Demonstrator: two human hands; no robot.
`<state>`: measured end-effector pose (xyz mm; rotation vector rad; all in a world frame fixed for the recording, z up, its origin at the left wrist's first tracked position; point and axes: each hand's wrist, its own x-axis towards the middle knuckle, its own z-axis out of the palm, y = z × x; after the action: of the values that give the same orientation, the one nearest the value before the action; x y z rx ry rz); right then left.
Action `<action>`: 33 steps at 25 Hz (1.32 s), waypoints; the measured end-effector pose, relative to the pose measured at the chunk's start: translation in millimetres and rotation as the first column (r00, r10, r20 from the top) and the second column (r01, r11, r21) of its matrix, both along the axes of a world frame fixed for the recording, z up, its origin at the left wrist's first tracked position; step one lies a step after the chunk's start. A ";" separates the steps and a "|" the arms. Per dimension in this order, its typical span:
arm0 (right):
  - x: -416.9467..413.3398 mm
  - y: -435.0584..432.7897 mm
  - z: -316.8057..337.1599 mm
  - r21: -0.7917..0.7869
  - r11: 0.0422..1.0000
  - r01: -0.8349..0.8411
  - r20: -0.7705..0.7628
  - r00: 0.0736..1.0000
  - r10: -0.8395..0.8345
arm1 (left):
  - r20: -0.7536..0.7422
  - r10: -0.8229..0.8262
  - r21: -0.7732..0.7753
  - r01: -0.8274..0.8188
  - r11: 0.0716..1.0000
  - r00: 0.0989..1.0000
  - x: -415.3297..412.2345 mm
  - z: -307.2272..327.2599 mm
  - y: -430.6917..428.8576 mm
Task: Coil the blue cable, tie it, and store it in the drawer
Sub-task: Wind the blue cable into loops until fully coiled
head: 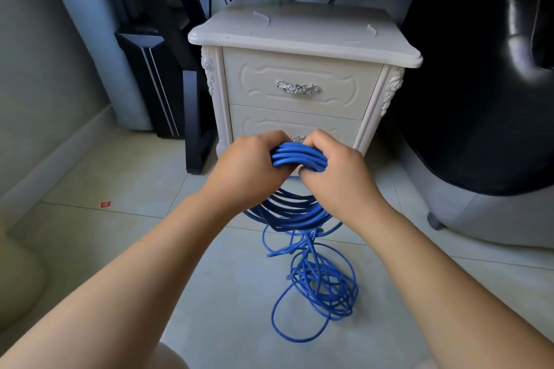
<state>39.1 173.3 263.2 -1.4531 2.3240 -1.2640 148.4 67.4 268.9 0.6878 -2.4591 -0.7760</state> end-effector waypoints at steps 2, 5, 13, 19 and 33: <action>0.0 1.4 3.8 -0.040 0.999 0.036 0.034 0.999 -0.034 | -0.090 0.047 0.049 -0.042 0.998 0.995 -2.9 0.3 0.3; -5.6 5.6 13.0 -0.037 0.998 0.046 0.229 0.973 -0.037 | -0.206 0.049 0.148 -0.019 0.989 0.977 -6.9 2.6 3.5; -18.2 23.9 14.7 -0.035 0.996 -0.079 0.574 0.815 0.085 | -0.425 0.330 0.587 -0.020 0.809 0.843 -17.9 6.5 4.4; 3.1 14.1 4.9 -0.188 0.979 0.079 0.740 0.666 0.089 | -0.386 0.566 0.856 0.055 0.514 0.728 -26.7 3.0 13.2; -22.0 7.8 20.4 -0.274 0.958 0.085 0.637 0.762 0.114 | -0.288 -0.105 0.614 0.268 0.742 0.952 1.9 6.2 -14.8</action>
<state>17.1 181.1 283.6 -0.8594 1.7032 -1.8028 150.3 52.6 275.1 0.5264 -2.0311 -1.7358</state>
